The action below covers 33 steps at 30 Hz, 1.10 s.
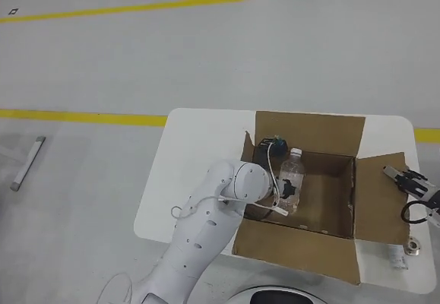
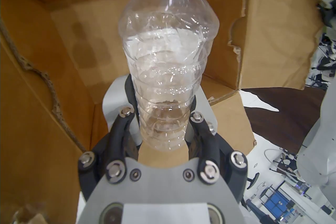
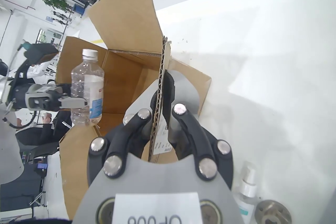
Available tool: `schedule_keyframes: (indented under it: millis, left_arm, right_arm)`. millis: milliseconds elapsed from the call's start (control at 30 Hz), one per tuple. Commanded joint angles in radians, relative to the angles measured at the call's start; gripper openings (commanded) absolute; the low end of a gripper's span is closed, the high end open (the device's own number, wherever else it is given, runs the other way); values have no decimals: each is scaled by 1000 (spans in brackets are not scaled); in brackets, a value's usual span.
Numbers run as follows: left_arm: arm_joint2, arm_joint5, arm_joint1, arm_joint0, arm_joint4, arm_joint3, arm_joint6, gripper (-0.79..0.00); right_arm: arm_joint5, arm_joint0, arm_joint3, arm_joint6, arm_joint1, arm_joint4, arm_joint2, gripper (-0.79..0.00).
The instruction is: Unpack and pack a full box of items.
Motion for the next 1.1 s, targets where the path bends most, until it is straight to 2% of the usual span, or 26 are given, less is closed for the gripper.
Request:
schedule_keyframes:
  millis: [0,300,533,767,800,833,867,900,1067]
  left_arm:
    - [-2,8,0,-2,5,30,13,-785]
    - [-5,21,3,-15,33,106,33,-785]
    - [-4,30,4,-23,49,163,21,-785]
    - [6,53,4,-37,82,234,16,-776]
    - [6,57,3,-41,86,246,19,-570]
    - [8,58,3,-45,88,254,22,-194]
    - [9,57,2,-47,88,261,25,-43]
    - [11,57,1,-50,88,268,28,0]
    - [15,55,-3,-56,79,289,37,0]
  right_arm:
    - [5,-6,-17,-3,2,7,3,-785]
    - [-2,-30,-69,-18,10,26,1,-785]
    - [29,-42,-114,-11,17,33,5,-785]
    - [31,-34,-113,-6,24,37,-12,-785]
    - [33,-32,-112,-5,25,39,-14,-785]
    - [34,-31,-112,-5,26,39,-16,-785]
    - [35,-29,-112,-4,27,39,-17,-785]
    - [34,-28,-114,-4,29,39,-17,-785]
    - [32,-27,-115,-6,34,41,-17,-785]
